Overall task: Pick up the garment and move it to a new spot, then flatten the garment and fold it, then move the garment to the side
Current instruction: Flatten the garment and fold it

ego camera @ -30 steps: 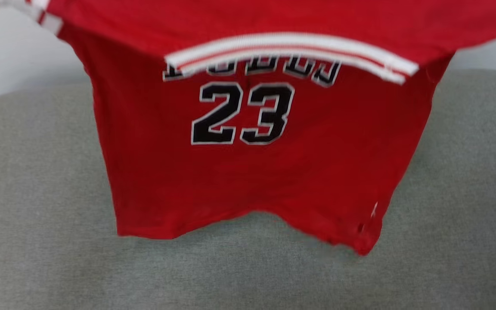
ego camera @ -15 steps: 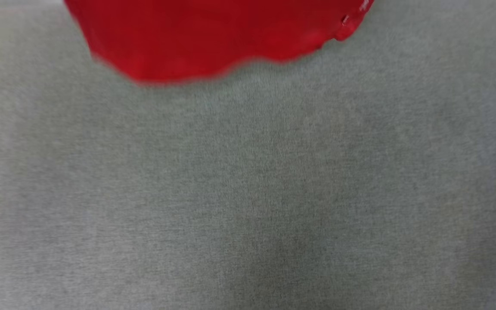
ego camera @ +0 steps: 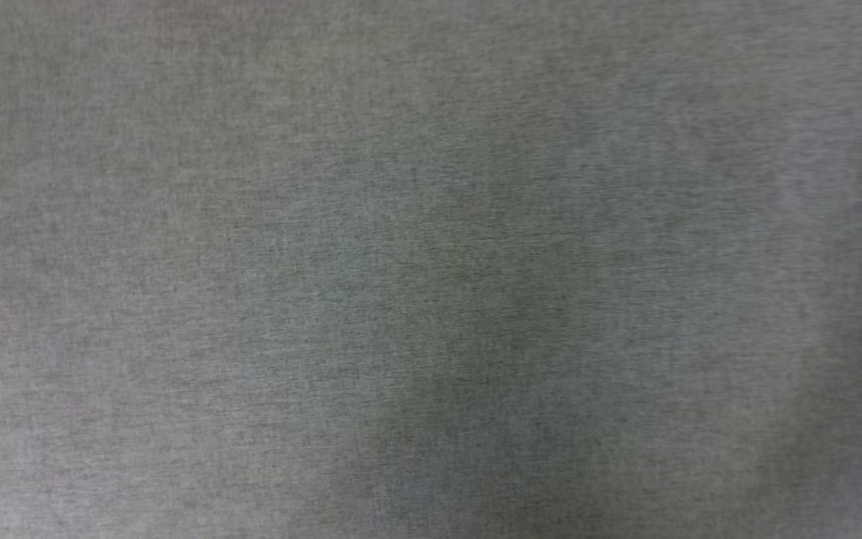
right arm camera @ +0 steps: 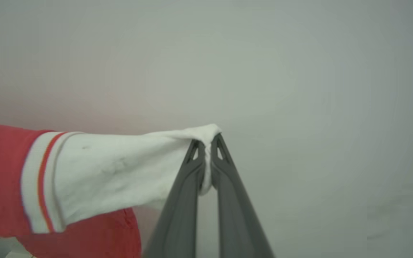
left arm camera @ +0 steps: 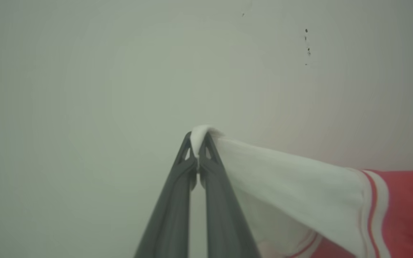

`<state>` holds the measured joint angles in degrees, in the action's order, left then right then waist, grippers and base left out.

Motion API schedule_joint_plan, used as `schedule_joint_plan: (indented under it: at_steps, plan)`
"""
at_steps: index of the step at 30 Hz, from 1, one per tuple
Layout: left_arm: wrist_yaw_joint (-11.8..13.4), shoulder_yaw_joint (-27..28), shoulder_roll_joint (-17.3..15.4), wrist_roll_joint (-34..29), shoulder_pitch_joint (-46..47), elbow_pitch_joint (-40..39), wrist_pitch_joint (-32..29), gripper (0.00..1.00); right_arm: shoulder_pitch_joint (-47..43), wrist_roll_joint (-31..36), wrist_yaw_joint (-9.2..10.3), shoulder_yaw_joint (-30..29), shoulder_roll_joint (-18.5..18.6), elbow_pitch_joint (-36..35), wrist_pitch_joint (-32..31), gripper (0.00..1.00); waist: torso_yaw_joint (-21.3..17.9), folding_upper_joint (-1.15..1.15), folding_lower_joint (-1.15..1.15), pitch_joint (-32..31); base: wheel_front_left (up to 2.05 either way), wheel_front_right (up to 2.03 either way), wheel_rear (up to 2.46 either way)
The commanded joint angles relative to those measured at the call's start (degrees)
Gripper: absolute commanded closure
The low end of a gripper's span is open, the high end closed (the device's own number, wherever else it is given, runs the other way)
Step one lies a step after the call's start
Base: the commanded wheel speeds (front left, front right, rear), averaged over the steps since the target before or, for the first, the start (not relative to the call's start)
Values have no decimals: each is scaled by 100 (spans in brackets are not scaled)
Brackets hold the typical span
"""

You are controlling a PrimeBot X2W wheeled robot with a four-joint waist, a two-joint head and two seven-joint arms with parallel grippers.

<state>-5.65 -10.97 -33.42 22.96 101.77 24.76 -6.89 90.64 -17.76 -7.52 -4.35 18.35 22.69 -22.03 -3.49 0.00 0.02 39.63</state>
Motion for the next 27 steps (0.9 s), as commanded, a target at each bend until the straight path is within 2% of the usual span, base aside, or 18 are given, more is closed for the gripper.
schedule_joint_plan:
  at_steps: [1,7,12,16,21,24,27]
  plan:
    - [-22,2,-3,-2,-4,34,70,100,60,25,6,13,-10,56,65,100,56,0,-2,60,0,0,0]
    - [-81,-141,78,146,-759,379,387,100,-604,-83,5,152,-173,528,497,100,111,0,-2,10,0,0,0]
    - [-108,-281,117,244,-1897,522,710,100,-1498,-177,5,422,-138,740,636,100,156,0,-2,-273,0,0,0]
    - [-109,-381,156,321,-2963,505,954,100,-2349,-206,7,985,157,683,581,100,195,0,-2,-642,0,0,0]
    - [-53,-537,105,393,-4262,317,960,100,-3460,-554,6,1284,360,598,415,100,223,0,-2,-1223,0,0,0]
    - [-5,-586,4,531,-5169,62,770,100,-4115,-784,6,1387,494,457,165,100,227,0,-2,-1569,0,0,0]
    - [-21,-594,-251,702,-6000,-291,491,100,-4813,-957,7,1419,730,180,-125,100,261,0,-2,-1883,0,0,0]
